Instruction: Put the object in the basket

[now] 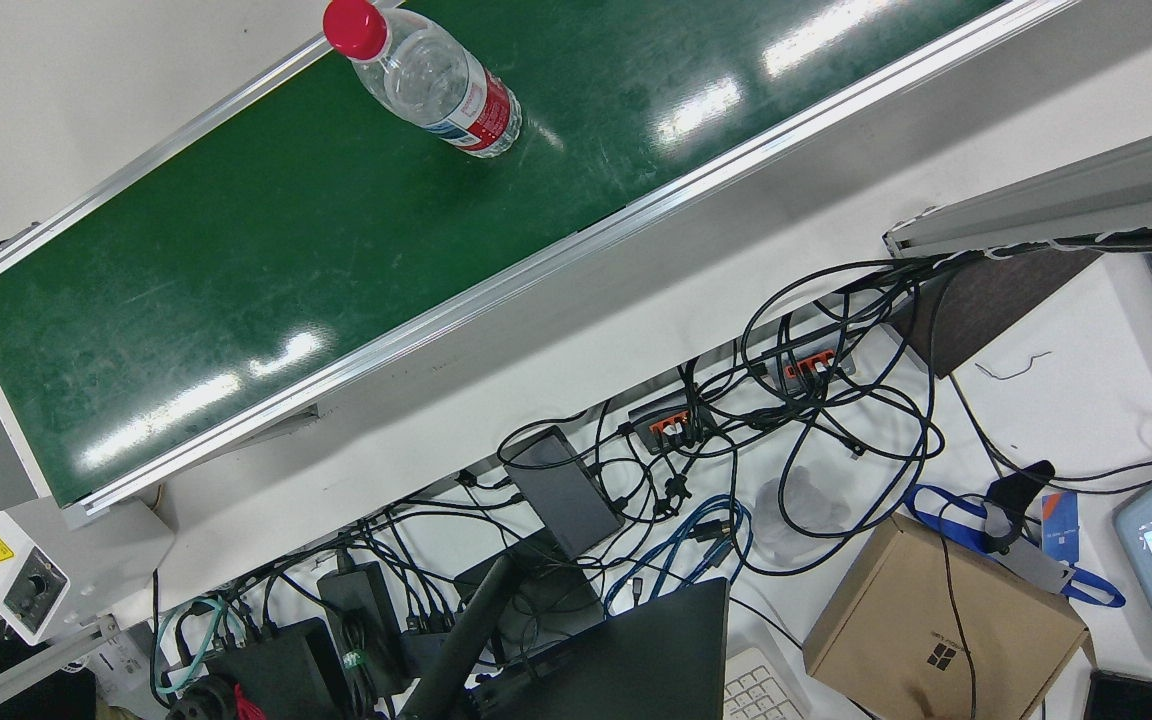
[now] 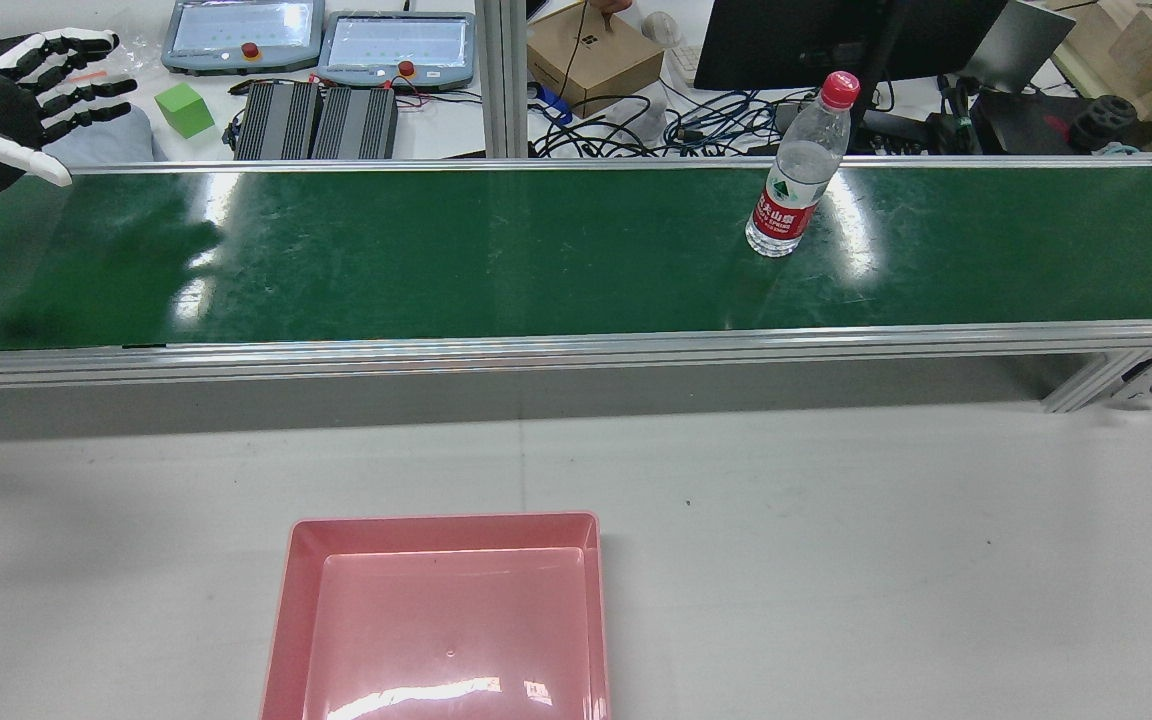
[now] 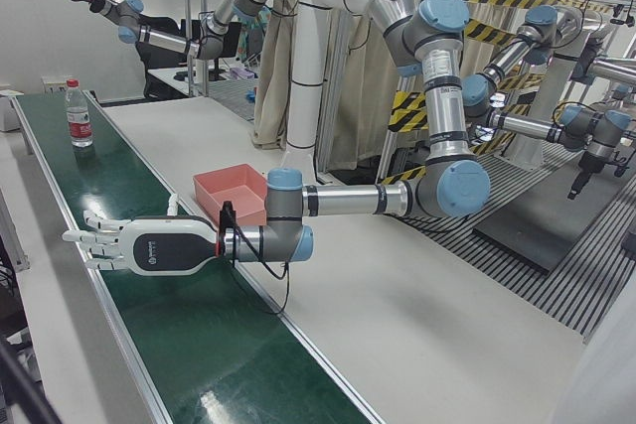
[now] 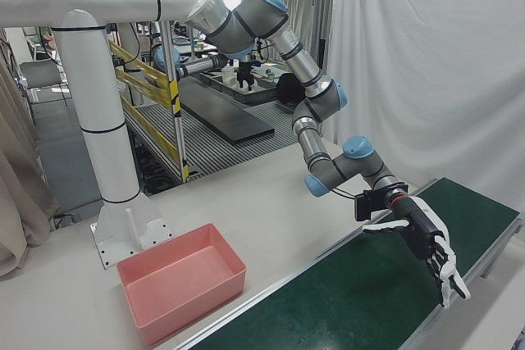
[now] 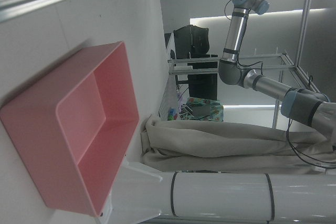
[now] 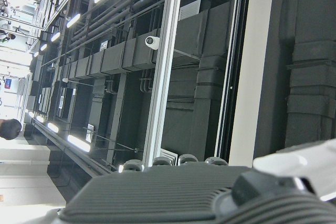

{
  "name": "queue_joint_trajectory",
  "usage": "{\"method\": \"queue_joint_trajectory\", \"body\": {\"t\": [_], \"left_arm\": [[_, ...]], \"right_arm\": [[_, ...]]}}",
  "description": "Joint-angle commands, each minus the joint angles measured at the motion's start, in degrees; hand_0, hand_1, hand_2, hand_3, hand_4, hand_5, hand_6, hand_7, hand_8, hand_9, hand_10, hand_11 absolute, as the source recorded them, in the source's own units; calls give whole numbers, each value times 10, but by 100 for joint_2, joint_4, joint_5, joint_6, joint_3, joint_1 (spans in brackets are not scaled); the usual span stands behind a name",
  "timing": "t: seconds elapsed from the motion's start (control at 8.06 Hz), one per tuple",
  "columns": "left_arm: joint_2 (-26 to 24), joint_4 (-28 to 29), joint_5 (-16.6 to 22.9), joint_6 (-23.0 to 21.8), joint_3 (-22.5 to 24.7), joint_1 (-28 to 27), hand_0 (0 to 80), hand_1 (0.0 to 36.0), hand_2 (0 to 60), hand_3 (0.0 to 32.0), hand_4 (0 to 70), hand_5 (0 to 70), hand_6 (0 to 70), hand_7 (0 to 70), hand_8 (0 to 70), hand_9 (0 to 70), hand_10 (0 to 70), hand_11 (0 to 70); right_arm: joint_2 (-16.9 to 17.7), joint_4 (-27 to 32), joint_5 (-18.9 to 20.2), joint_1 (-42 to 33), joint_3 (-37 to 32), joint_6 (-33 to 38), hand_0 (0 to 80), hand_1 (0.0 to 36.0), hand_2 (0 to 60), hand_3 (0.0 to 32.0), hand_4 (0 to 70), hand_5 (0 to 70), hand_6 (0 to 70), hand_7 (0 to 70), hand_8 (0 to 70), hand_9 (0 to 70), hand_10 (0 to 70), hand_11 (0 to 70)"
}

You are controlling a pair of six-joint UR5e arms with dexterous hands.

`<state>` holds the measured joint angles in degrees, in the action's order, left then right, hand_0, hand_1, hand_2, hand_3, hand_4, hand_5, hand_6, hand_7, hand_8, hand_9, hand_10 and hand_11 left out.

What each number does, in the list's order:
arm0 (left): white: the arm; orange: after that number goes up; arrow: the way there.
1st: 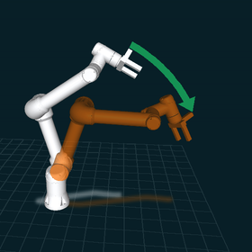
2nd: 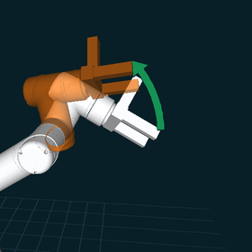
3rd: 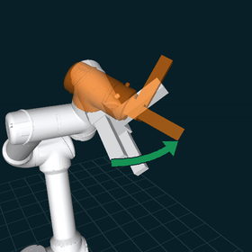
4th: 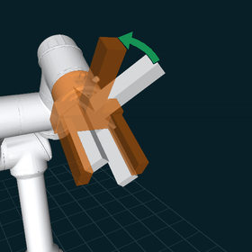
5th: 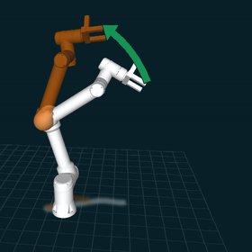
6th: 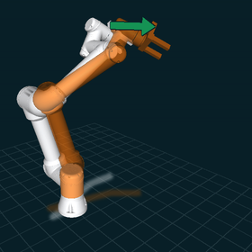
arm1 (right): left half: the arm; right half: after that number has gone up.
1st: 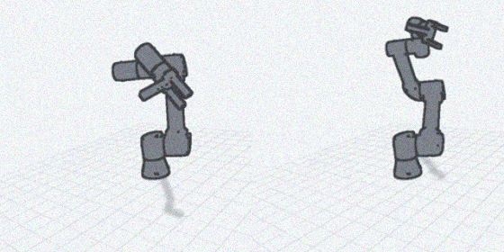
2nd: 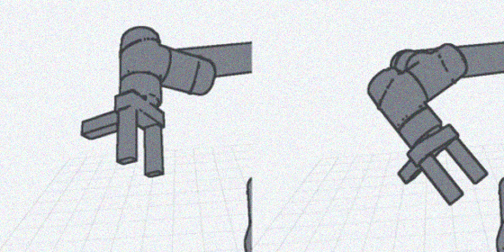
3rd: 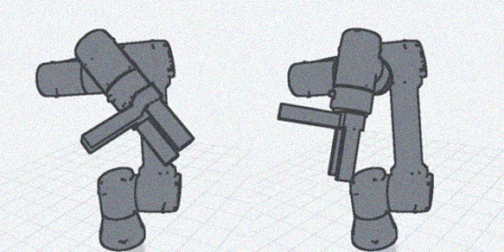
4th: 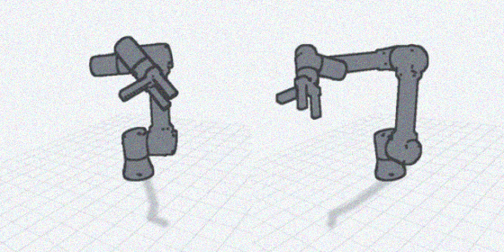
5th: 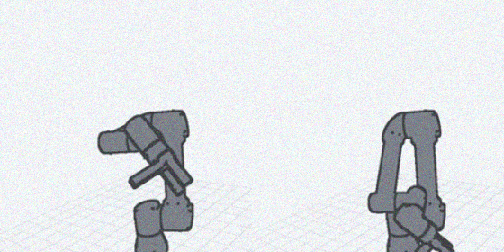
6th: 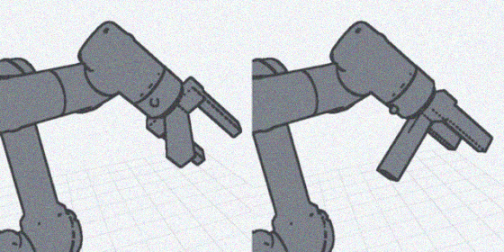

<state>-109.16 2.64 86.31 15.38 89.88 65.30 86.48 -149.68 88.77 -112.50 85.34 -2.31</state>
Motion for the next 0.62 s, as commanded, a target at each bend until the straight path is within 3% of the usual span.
{"method": "queue_joint_trajectory", "body": {"t": [0.0, 0.12, 0.25, 0.5], "left_arm": [[0, 0, 0, 0, -5, 0, 630, 123, 0, 82, 58, 299, 77, 56, 142, 145, 77, 132], [9, 0, 0, -9, -5, -8, 630, 123, 0, 82, 58, 299, 77, 56, 142, 145, 77, 132], [9, 9, -9, -18, -5, 0, 631, 93, 0, 86, 22, 298, 64, 47, 123, 138, 67, 116], [-17, -17, -26, -18, 30, 0, 628, 94, 0, 88, 16, 299, 60, 48, 121, 135, 67, 117]], "right_arm": [[0, 0, 0, 0, 0, 3, 0, 0, 0, 0, 0, 0, 0, 0, 0, 0, 0, 0], [0, 0, 0, 0, 0, 3, 0, 0, 0, 0, 0, 0, 0, 0, 0, 0, 0, 0], [0, 0, 0, 0, 8, -6, 0, 0, 0, 0, 0, 0, 0, 0, 0, 0, 0, 0], [0, 0, 0, -9, 0, 3, 0, 0, 0, 0, 0, 0, 0, 0, 0, 0, 0, 0]]}}
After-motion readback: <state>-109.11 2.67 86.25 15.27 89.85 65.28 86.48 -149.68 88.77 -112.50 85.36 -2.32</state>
